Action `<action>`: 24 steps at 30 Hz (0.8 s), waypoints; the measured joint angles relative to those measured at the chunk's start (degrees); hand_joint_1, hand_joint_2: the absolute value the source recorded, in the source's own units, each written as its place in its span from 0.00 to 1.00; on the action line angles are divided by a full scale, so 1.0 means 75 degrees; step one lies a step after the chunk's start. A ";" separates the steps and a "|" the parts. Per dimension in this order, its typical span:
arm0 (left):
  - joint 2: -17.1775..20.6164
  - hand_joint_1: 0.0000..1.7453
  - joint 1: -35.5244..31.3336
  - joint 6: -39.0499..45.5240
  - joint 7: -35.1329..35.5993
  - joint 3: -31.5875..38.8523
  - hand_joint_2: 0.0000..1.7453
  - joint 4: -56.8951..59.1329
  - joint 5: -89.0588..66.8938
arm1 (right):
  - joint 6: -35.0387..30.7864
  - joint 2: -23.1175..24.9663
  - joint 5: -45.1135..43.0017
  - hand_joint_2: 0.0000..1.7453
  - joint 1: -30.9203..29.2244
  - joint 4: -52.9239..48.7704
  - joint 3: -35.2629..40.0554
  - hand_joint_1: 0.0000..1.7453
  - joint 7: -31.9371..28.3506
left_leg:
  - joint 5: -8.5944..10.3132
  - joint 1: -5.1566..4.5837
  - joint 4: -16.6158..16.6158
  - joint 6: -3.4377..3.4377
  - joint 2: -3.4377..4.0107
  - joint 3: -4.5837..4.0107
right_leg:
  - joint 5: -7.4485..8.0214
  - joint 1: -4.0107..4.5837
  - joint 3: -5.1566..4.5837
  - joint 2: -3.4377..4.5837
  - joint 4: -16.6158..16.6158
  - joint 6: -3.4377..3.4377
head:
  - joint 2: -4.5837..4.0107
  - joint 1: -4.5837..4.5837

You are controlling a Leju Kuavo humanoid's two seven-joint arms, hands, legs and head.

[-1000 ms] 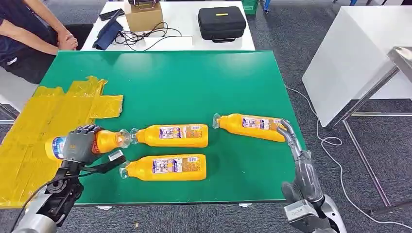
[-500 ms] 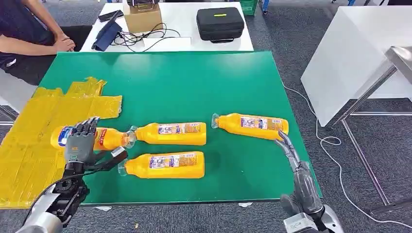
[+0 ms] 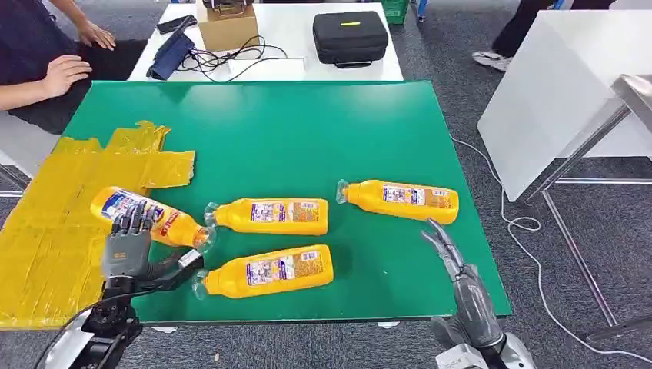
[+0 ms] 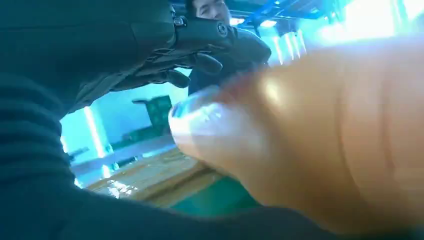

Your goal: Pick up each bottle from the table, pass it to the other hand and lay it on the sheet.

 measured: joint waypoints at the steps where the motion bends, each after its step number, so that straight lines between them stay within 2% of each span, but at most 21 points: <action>1: -0.0009 0.00 0.0088 0.0102 -0.0271 0.0160 0.00 -0.0198 0.0423 | 0.0026 0.0041 0.0006 0.00 -0.0008 0.0000 -0.0006 0.00 0.0030 | 0.0000 0.0000 0.0000 0.0000 0.0001 -0.0001 | 0.0000 0.0000 0.0000 0.0000 0.0000 0.0000 | 0.0000 0.0003; 5: 0.0062 0.00 0.0252 0.0218 -0.1533 0.0778 0.00 -0.1006 0.3137 | 0.0128 0.0210 -0.0006 0.00 -0.0193 0.0017 -0.0105 0.00 0.0175 | 0.0002 0.0009 0.0000 -0.0003 0.0004 -0.0004 | 0.0001 0.0006 -0.0006 0.0000 0.0000 -0.0001 | 0.0000 0.0003; 12: 0.0242 0.00 0.0344 0.0224 -0.1821 0.1256 0.00 -0.1693 0.3659 | 0.0149 0.0332 -0.0018 0.00 -0.0346 0.0050 -0.0195 0.00 0.0193 | 0.0008 0.0011 0.0000 -0.0005 -0.0010 -0.0007 | 0.0001 0.0007 -0.0004 -0.0001 0.0001 -0.0005 | 0.0000 0.0003; 14: 0.0242 0.00 0.0384 0.0392 -0.2099 0.1325 0.00 -0.1843 0.4369 | 0.0146 0.0347 -0.0041 0.00 -0.0359 0.0058 -0.0201 0.00 0.0193 | 0.0007 0.0010 0.0000 -0.0005 -0.0011 -0.0009 | 0.0002 0.0006 -0.0005 -0.0001 0.0001 -0.0005 | 0.0000 0.0003; 16: 0.0251 0.00 0.0365 0.0691 -0.2843 0.1442 0.00 -0.1940 0.5700 | 0.0146 0.0350 -0.0167 0.00 -0.0395 0.0093 -0.0222 0.00 0.0166 | 0.0006 0.0008 0.0000 -0.0004 -0.0010 -0.0009 | 0.0004 0.0005 -0.0008 -0.0001 0.0001 -0.0003 | 0.0000 0.0003; 17: 0.0268 0.00 0.0285 0.0799 -0.3548 0.1550 0.00 -0.1864 0.6621 | 0.0140 0.0347 -0.0239 0.00 -0.0413 0.0123 -0.0257 0.00 0.0125 | 0.0006 0.0007 0.0000 -0.0004 -0.0010 -0.0009 | 0.0003 0.0005 -0.0008 -0.0001 0.0001 -0.0003 | 0.0000 0.0000; 19: 0.0286 0.00 0.0178 0.0702 -0.4520 0.1827 0.00 -0.1768 0.8062 | 0.0114 0.0341 -0.0315 0.00 -0.0447 0.0201 -0.0332 0.00 0.0038 | 0.0007 0.0007 0.0000 -0.0003 -0.0012 -0.0009 | 0.0002 0.0005 -0.0007 -0.0002 0.0001 -0.0003 | 0.0000 0.0003; 20: 0.0280 0.00 0.0188 0.0543 -0.4689 0.1971 0.00 -0.1834 0.8584 | 0.0093 0.0338 -0.0321 0.00 -0.0450 0.0236 -0.0370 0.00 0.0000 | 0.0006 0.0007 0.0000 -0.0003 -0.0011 -0.0008 | 0.0003 0.0005 -0.0008 -0.0001 0.0001 -0.0002 | 0.0000 0.0000; 21: 0.0265 0.00 0.0229 0.0357 -0.4726 0.2077 0.00 -0.1971 0.8992 | 0.0079 0.0329 -0.0301 1.00 -0.0436 0.0268 -0.0405 0.00 -0.0052 | 0.0006 0.0008 0.0000 -0.0003 -0.0010 -0.0009 | 0.0003 0.0005 -0.0010 0.0000 0.0001 -0.0002 | 0.0000 0.0000; 24: 0.0161 0.00 0.0346 -0.0417 -0.4587 0.2275 0.00 -0.2516 1.0375 | 0.0067 0.0280 -0.0013 1.00 -0.0389 0.0361 -0.0463 0.00 -0.0096 | 0.0003 0.0008 0.0000 -0.0004 -0.0011 -0.0010 | -0.0001 0.0005 -0.0010 -0.0001 0.0000 -0.0002 | 0.0000 0.0000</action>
